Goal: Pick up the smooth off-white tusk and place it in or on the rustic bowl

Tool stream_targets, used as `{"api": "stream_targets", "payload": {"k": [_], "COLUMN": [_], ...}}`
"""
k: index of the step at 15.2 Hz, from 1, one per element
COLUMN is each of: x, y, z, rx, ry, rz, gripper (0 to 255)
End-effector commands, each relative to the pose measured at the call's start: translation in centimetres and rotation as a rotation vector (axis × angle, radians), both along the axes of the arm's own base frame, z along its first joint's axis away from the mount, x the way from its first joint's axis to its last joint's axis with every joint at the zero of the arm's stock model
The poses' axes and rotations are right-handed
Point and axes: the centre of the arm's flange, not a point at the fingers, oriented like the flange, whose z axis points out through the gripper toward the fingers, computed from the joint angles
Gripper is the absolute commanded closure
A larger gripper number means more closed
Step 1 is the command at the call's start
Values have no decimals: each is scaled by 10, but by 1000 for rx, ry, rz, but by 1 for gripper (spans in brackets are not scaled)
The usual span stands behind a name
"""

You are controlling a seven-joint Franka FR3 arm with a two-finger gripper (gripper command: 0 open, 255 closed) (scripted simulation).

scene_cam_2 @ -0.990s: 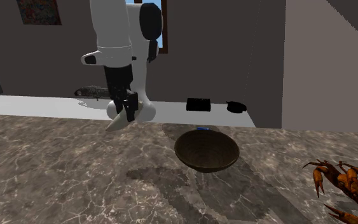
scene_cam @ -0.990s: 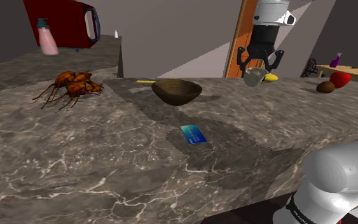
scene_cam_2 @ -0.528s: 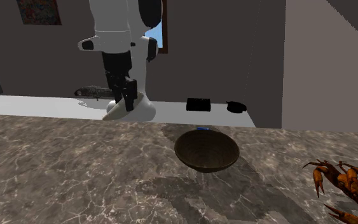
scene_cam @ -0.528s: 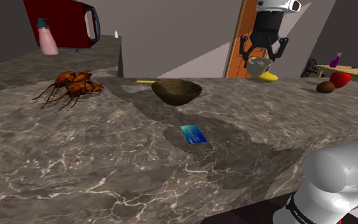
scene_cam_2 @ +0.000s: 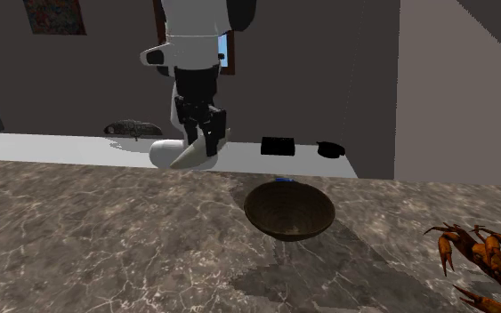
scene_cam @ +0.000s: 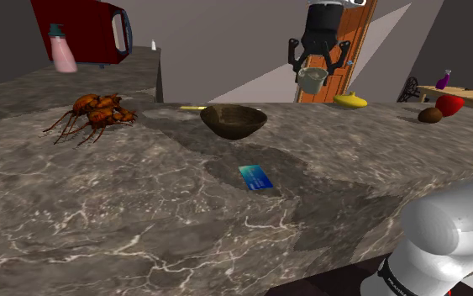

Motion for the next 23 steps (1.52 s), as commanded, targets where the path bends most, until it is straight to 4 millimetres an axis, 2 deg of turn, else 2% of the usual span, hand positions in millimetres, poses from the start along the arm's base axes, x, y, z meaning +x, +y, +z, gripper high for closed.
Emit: {"api": "stream_targets", "payload": {"k": [1, 14, 23], "x": [17, 134, 134], "y": [21, 142, 142], "z": [2, 12, -36], "rx": [1, 1, 1], "ry": [-1, -1, -1], "rz": [-1, -1, -1], "gripper": [255, 255, 255]}}
